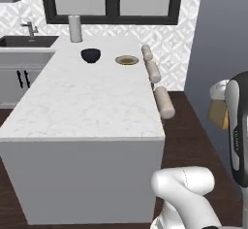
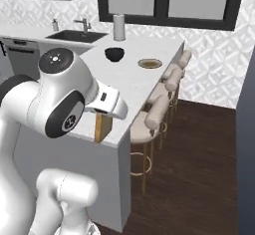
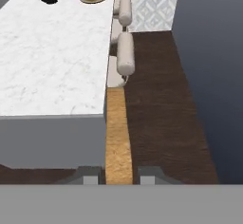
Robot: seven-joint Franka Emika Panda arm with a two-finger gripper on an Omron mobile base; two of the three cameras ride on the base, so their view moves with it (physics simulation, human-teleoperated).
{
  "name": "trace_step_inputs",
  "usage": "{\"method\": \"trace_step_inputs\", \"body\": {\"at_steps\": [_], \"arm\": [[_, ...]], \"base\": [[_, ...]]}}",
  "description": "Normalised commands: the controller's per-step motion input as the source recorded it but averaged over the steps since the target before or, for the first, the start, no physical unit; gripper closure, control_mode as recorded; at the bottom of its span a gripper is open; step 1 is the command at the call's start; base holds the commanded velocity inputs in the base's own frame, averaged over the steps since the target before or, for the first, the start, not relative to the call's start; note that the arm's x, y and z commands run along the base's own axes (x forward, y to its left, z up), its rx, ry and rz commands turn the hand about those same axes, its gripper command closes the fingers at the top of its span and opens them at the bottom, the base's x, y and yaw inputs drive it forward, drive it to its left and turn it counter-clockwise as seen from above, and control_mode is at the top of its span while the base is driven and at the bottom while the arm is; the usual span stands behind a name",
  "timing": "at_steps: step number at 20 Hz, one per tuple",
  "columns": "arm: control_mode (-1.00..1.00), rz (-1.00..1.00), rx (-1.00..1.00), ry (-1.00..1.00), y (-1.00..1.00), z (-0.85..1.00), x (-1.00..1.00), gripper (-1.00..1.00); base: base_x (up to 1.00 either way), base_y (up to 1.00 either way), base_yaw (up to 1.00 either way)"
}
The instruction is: Start the toaster. Once the lever pops up, take the bread to the plate on the dining counter.
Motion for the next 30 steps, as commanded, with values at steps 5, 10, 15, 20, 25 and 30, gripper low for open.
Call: {"method": "trace_step_inputs", "body": {"at_steps": [5,10,15,20,25,30], "arm": [[1.0,0.0,0.0,0.0,0.0,0.0,0.0,1.0],[1.0,0.0,0.0,0.0,0.0,0.0,0.0,1.0],[1.0,0.0,0.0,0.0,0.0,0.0,0.0,1.0],[1.0,0.0,0.0,0.0,0.0,0.0,0.0,1.0],[1.0,0.0,0.0,0.0,0.0,0.0,0.0,1.0],[1.0,0.0,0.0,0.0,0.0,0.0,0.0,1.0]], "base": [[0.41,-0.9,0.44],[0.41,-0.86,0.45],[0.32,-0.87,0.46],[0.19,-0.91,0.47],[0.2,-0.94,0.46],[0.16,-0.97,0.45]]}}
